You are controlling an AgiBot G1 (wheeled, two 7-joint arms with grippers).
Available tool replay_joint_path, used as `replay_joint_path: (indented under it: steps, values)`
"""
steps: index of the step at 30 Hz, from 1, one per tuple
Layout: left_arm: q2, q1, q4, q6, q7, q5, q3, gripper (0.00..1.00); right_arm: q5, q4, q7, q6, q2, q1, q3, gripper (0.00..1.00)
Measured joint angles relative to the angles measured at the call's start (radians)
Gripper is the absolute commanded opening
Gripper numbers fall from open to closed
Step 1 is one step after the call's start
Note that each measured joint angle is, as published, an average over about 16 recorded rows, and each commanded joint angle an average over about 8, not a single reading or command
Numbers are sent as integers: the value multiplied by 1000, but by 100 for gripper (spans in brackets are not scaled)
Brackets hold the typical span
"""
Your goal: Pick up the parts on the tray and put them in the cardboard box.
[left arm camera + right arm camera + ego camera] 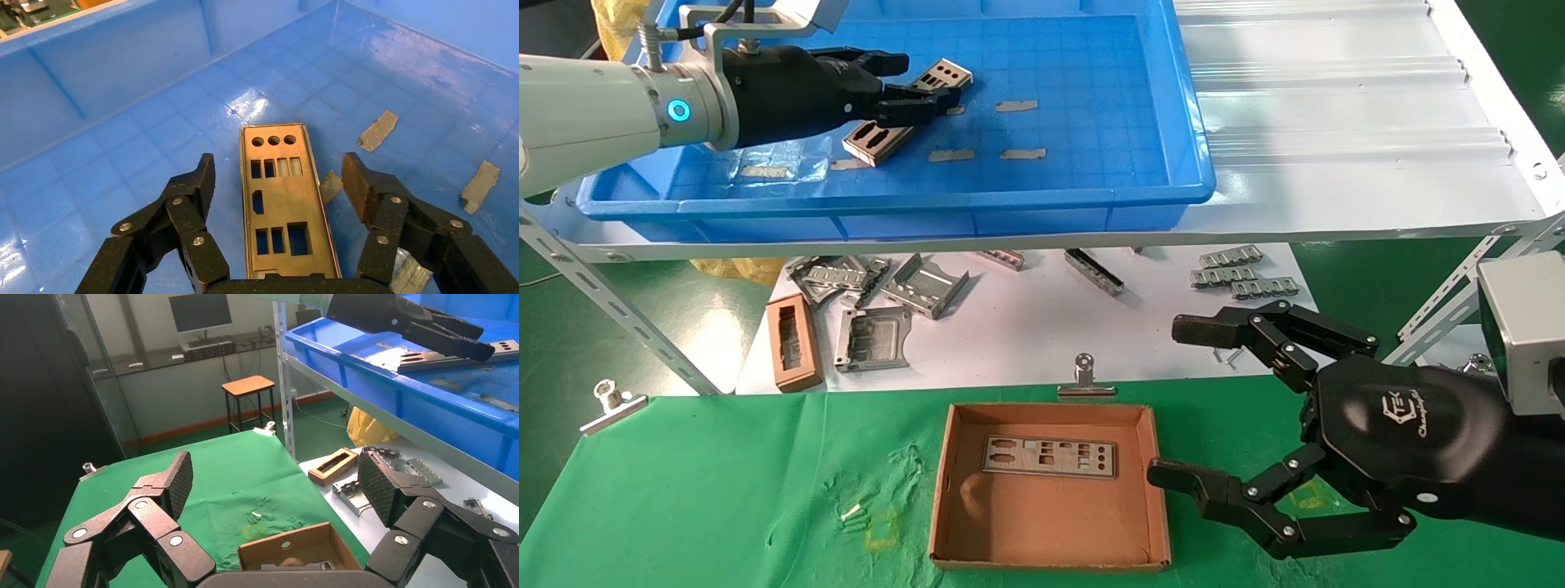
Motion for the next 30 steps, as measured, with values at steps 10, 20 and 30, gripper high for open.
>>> replay_joint_path:
  steps: [10, 20, 30]
  values:
    - [0, 1, 1, 5, 0, 0, 0, 0, 0, 0, 0, 0, 0, 0, 0, 100]
    - [0, 2, 1, 14, -2, 1, 1, 0, 0, 0, 0, 0, 0, 0, 0, 100]
    - [-4, -2, -2, 15, 1, -3, -2, 0, 0, 0, 0, 0, 0, 0, 0, 100]
